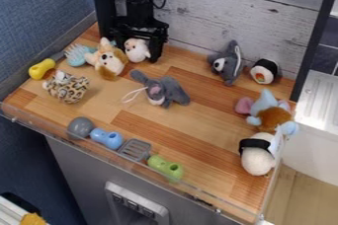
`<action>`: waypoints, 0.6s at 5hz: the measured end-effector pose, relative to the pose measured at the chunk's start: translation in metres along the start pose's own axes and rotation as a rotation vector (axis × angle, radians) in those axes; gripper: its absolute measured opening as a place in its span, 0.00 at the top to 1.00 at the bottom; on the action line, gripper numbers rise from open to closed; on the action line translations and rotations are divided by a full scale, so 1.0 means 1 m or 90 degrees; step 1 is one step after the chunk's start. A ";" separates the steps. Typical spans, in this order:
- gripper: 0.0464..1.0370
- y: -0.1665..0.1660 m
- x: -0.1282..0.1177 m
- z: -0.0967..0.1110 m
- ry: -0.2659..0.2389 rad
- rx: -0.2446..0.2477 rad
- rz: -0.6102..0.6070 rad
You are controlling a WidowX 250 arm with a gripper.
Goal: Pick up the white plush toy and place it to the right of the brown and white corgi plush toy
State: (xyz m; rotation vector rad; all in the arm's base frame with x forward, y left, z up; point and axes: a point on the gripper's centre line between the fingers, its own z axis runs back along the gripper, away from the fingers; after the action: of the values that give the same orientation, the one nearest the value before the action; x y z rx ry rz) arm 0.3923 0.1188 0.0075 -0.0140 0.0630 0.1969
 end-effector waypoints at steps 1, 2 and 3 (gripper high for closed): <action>0.33 0.000 0.003 0.002 -0.006 0.001 0.007; 0.48 0.003 0.003 0.000 -0.004 0.001 -0.003; 0.49 0.004 0.003 0.000 -0.003 0.003 -0.037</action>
State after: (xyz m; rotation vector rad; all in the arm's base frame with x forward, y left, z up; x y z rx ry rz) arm 0.3944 0.1228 0.0078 -0.0110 0.0589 0.1383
